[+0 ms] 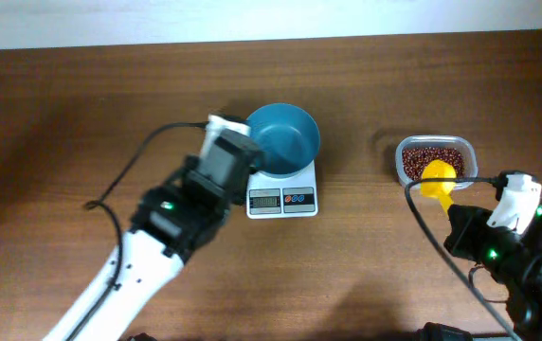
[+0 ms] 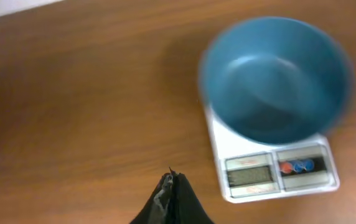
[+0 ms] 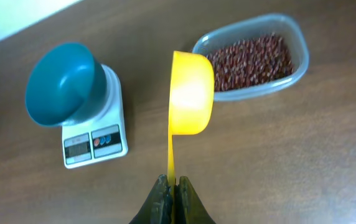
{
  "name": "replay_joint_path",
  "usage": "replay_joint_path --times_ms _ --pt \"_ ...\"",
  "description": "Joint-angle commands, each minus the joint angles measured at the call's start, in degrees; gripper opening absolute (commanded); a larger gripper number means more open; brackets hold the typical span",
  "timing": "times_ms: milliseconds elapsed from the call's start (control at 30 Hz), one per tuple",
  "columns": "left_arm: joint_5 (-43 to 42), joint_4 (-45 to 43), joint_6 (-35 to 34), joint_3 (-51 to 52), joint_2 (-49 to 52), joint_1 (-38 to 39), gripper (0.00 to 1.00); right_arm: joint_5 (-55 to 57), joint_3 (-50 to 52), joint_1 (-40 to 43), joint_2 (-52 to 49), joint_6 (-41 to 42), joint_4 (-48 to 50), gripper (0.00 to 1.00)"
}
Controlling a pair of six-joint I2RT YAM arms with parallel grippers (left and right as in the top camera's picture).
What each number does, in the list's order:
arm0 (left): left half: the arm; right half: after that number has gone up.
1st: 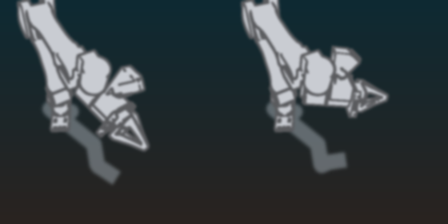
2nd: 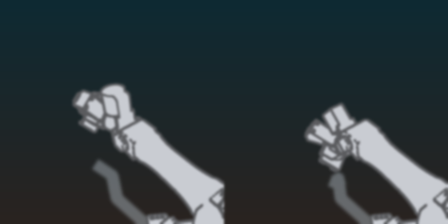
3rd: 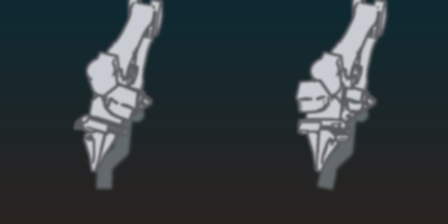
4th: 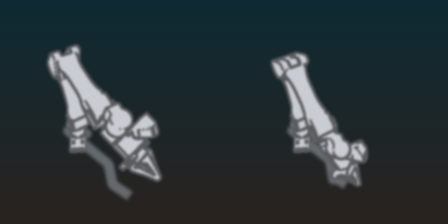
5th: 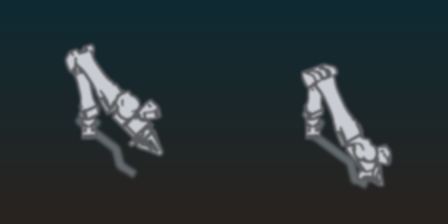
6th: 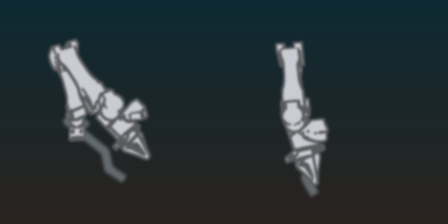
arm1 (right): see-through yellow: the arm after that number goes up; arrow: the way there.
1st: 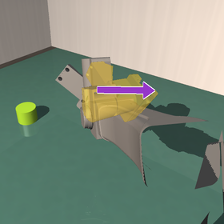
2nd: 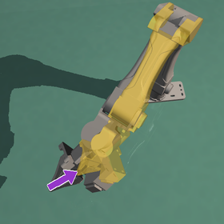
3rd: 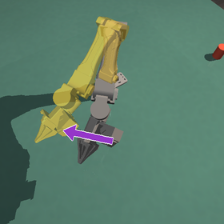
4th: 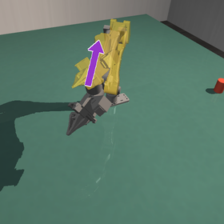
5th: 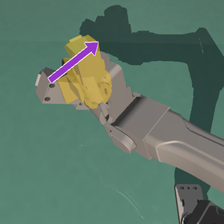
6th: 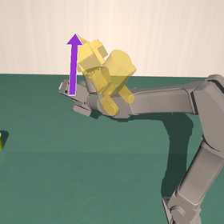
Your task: Scoop item into bowl and weigh 50g on scale
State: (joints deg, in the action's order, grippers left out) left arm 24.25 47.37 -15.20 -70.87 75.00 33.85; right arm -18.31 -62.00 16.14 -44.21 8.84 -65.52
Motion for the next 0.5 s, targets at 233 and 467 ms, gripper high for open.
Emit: replay_joint_path --times_ms 233,467 --pt "0.79 -0.81 -4.02 -0.79 4.92 -13.68 0.77 -1.97 -1.25 -0.33 -4.42 4.11 5.16 0.04" --pt "-16.55 -1.84 -7.89 -0.79 8.74 -15.54 0.99 -1.81 -1.25 -0.33 -10.16 4.11 9.46 0.04"
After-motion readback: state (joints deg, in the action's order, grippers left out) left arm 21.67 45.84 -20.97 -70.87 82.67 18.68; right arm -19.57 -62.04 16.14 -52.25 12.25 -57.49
